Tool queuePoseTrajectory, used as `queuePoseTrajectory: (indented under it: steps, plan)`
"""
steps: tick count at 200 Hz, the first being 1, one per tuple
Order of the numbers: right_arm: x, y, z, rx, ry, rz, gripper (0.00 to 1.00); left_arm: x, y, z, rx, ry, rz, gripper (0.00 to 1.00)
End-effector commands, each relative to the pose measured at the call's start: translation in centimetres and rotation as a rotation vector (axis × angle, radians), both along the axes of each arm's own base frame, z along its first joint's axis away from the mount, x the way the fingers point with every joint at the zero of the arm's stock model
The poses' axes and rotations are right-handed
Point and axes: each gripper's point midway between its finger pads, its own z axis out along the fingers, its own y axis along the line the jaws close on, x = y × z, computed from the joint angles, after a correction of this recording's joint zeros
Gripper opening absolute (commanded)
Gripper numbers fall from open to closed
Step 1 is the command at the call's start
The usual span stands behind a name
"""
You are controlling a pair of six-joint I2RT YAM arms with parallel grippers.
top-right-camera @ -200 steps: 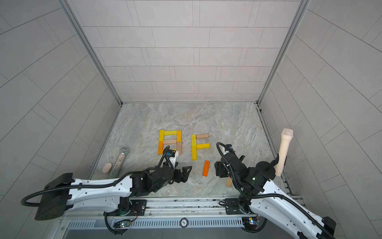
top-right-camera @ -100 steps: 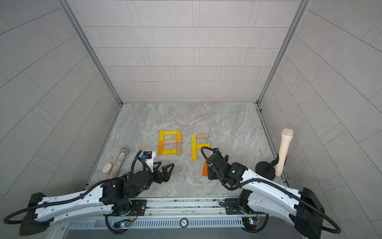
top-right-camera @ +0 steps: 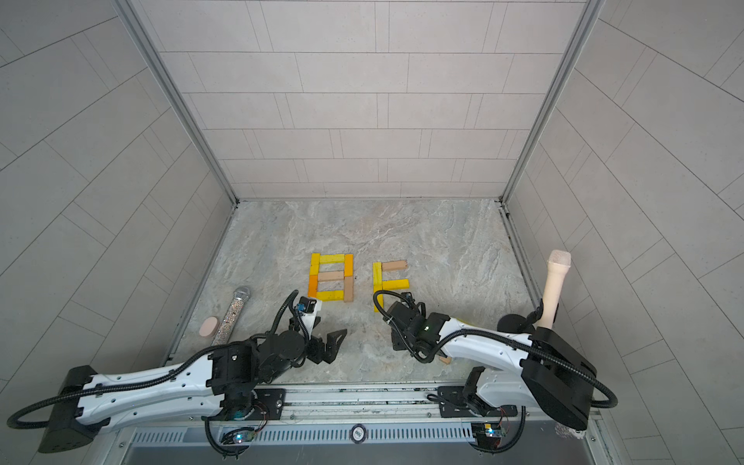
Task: Assemble the number 8 with building blocks
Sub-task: Pick up the building block from the center of the board.
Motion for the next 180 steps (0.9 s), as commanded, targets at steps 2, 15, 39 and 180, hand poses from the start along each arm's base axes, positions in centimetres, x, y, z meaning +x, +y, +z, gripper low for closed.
queuePoseTrajectory:
  steps: [2, 15, 39, 180]
  plan:
    - [1.2, 0.7, 0.5, 0.007, -0.034, -0.037, 0.48, 0.3, -1.5, 2.2, -0.056, -0.035, -0.026, 1.00]
    - [1.4, 0.8, 0.4, -0.004, -0.035, -0.035, 0.47, 0.4, -1.8, 1.3, -0.008, -0.022, -0.026, 1.00]
    - [1.7, 0.4, 0.2, -0.040, -0.042, -0.041, 0.44, 0.3, -2.5, 0.8, 0.011, -0.008, -0.046, 1.00]
    - [2.6, -3.0, -0.1, -0.084, 0.009, -0.070, 0.39, 0.3, -4.1, 0.7, -0.008, 0.001, -0.071, 1.00]
